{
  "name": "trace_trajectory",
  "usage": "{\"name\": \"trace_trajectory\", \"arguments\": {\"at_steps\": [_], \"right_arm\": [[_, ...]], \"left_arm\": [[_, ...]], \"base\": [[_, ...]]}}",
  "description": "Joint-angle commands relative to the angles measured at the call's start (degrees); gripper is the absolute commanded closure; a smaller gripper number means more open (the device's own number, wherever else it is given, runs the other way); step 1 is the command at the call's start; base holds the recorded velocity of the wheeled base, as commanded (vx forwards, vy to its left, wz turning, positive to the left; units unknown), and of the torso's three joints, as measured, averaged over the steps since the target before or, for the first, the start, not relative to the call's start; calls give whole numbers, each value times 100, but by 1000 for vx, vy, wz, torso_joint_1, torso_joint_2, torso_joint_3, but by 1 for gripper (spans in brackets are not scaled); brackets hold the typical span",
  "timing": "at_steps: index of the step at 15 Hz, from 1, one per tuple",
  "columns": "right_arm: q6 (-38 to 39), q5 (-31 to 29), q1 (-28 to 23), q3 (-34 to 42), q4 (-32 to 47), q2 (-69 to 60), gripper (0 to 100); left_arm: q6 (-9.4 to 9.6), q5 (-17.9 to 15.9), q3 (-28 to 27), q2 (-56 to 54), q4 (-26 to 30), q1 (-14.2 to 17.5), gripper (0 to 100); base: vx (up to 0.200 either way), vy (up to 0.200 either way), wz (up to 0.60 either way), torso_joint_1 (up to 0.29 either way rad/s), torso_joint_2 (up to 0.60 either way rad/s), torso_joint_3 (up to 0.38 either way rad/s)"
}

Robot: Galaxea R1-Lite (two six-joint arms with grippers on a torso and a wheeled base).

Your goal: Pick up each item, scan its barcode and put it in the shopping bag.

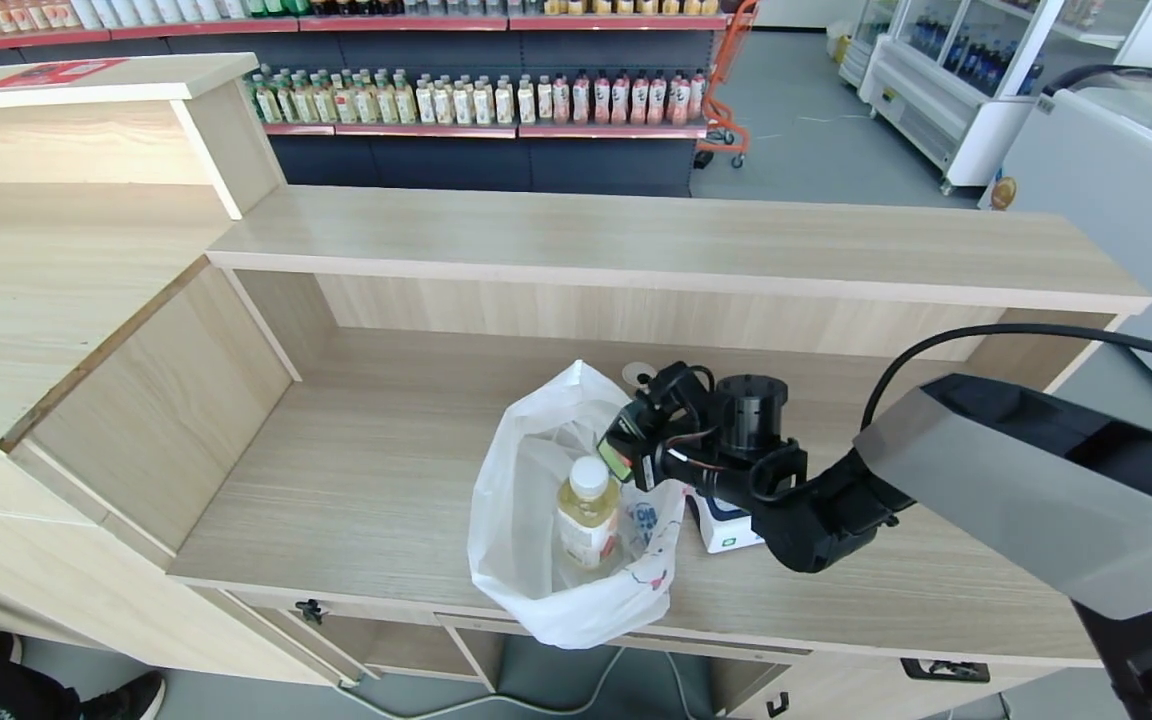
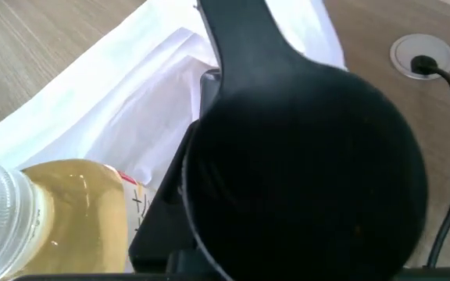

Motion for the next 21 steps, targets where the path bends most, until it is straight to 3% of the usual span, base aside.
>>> {"name": "trace_trajectory", "arguments": {"at_steps": [1,21], "right_arm": [[-52,-8,28,-13,-22,171,100],[-650,-43,-16,-180,-48,716,100]], "left_arm": [[-2,0,0,-2,0,0,0],[-2,0,0,-2,0,0,0]], "base": [[0,0,0,0,0,0],[0,0,0,0,0,0]]}}
